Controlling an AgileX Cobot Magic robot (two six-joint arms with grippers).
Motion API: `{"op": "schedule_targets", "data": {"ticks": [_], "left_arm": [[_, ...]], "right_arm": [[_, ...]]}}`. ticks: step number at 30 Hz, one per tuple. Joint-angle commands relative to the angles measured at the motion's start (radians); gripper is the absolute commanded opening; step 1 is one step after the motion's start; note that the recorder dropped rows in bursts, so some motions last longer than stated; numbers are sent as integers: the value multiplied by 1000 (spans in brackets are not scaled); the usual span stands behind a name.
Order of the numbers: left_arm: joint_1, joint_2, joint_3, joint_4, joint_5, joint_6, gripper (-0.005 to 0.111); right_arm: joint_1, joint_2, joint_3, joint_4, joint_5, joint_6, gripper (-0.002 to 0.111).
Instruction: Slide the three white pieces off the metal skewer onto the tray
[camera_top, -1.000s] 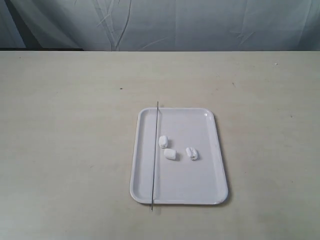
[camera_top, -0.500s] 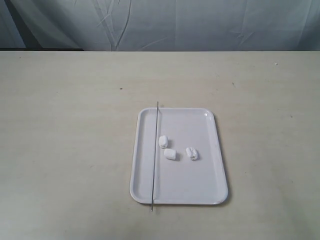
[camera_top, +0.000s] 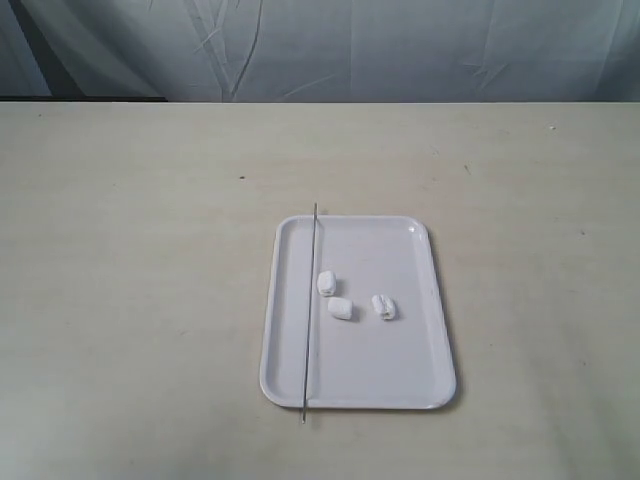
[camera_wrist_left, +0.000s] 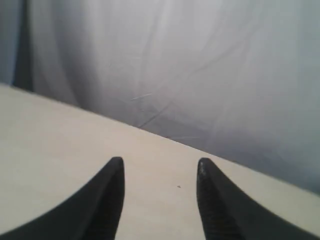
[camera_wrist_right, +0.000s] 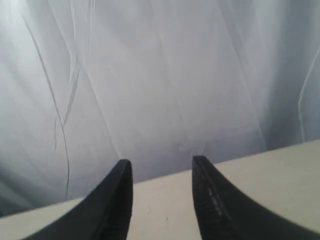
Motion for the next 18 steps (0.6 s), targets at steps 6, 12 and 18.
{"op": "schedule_targets", "data": {"ticks": [6, 12, 18], "left_arm": [[-1, -24, 0, -835, 625, 77, 45], [6, -212, 0, -1045, 638, 250, 45], [140, -212, 2, -1229, 598, 347, 45]], "right_arm": [[-345, -280, 74, 21, 261, 5, 38], [-343, -280, 74, -198, 326, -36, 38], [-343, -280, 74, -852, 487, 682, 38]]}}
